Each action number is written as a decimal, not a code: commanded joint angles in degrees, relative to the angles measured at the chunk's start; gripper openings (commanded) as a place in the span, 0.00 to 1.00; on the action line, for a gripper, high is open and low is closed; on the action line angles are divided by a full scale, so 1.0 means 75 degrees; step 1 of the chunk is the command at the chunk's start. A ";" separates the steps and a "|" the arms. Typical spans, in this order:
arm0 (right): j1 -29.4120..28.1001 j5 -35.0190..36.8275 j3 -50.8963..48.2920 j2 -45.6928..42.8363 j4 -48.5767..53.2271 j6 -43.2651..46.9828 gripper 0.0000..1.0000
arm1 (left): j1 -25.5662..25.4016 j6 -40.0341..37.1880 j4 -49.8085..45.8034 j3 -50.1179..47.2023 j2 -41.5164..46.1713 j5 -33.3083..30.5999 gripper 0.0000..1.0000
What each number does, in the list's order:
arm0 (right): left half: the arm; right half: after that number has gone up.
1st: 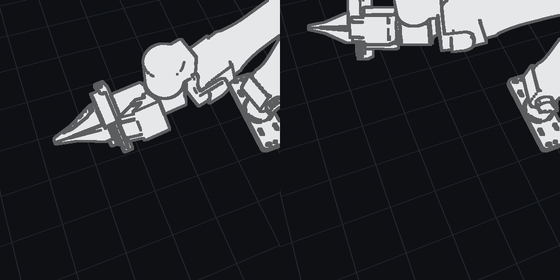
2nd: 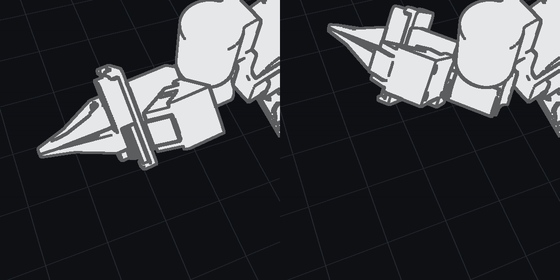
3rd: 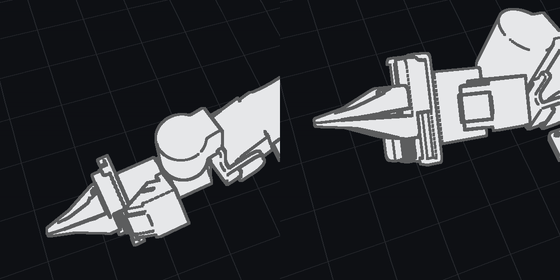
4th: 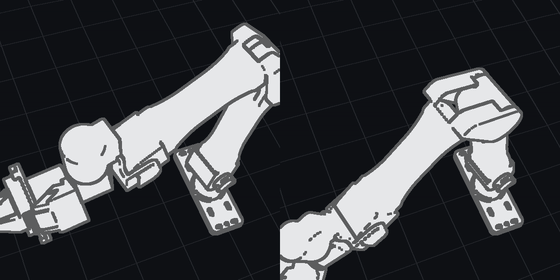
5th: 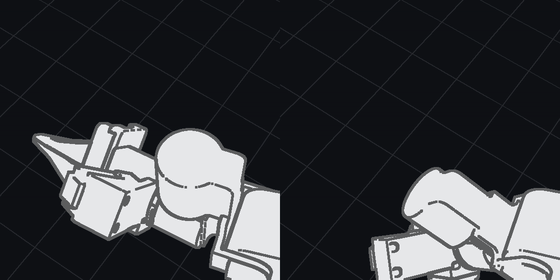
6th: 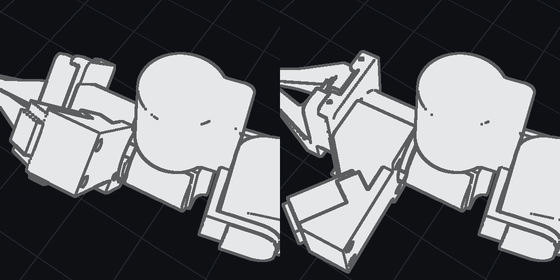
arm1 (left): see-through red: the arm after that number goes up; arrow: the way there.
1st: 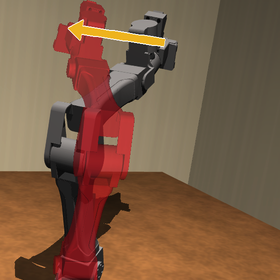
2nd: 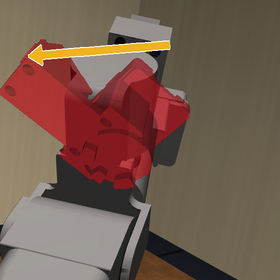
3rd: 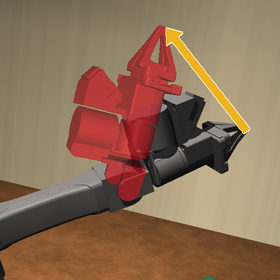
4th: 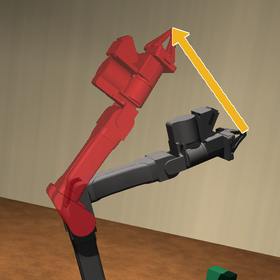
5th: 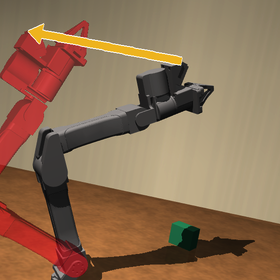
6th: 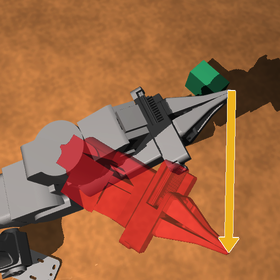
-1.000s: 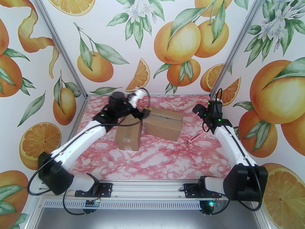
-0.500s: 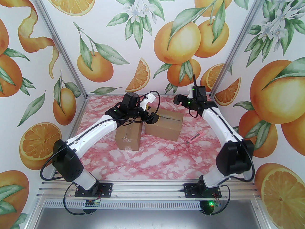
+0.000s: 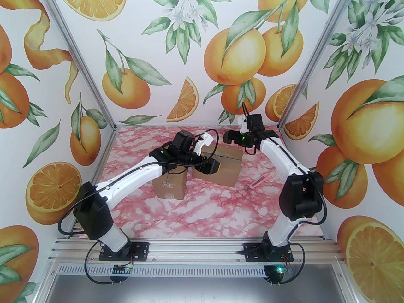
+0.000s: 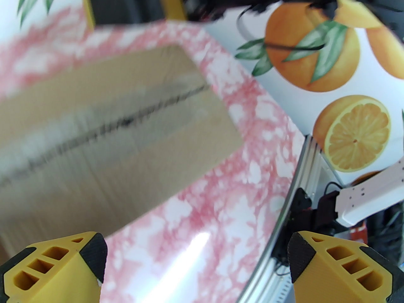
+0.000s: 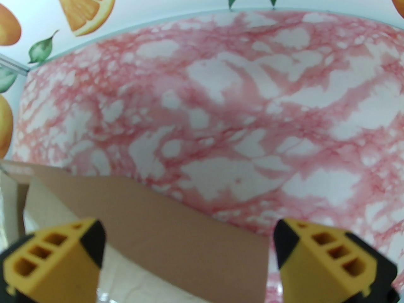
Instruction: Unpack the express box
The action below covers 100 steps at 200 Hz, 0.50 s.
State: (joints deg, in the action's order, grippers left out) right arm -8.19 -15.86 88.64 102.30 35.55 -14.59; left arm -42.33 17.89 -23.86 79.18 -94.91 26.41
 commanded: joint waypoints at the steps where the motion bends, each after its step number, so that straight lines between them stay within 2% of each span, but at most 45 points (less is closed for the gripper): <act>1: -0.0010 -0.0409 0.0240 0.0208 0.0086 0.0149 0.95 | -0.0043 0.0660 0.0369 -0.0240 -0.0073 0.0136 1.00; 53: -0.0030 -0.0698 0.0216 0.0301 0.0018 0.0132 0.96 | -0.0154 0.0877 0.0181 -0.0584 0.0200 -0.0146 1.00; 100: -0.0035 -0.0806 -0.0076 0.0257 0.0015 0.0084 0.96 | -0.0209 0.0850 0.0706 -0.0393 -0.0617 -0.0264 1.00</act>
State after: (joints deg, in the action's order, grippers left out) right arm -8.21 -20.36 88.68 104.05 35.88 -14.04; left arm -43.59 24.01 -22.35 75.22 -95.81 25.43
